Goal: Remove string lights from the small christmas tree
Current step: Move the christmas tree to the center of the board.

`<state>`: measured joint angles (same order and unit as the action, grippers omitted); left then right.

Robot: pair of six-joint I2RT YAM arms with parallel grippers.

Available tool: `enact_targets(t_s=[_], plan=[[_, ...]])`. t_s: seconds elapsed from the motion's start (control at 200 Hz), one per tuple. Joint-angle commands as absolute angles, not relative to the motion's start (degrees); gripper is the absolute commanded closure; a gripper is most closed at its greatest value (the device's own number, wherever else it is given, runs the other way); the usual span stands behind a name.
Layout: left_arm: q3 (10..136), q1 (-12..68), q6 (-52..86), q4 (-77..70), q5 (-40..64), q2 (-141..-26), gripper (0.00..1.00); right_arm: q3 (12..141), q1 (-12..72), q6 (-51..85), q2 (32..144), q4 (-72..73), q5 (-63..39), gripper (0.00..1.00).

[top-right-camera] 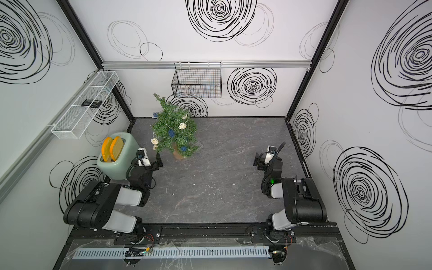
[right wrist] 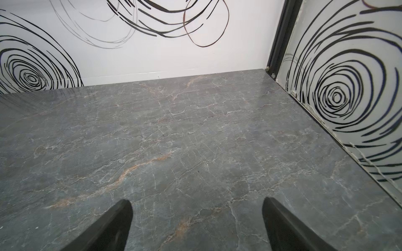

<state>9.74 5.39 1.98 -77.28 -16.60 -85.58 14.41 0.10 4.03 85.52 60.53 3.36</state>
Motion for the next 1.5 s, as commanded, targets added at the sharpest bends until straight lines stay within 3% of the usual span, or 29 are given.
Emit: enact_targets(t_s=[0.0,1.326,1.496], plan=[[9.72,6.04,1.01,-80.9,-16.74,-85.61,0.04,15.4,0.0,4.02,84.69,61.87,3.69,0.03],[9.83,4.26,1.89,-80.32,-13.14,-85.1,0.04,15.84,-0.7,4.39,84.99,61.43,2.33,0.03],[9.92,3.24,4.78,-68.73,-17.64,-71.99,0.04,16.22,-1.05,5.08,81.91,58.52,4.51,0.03]])
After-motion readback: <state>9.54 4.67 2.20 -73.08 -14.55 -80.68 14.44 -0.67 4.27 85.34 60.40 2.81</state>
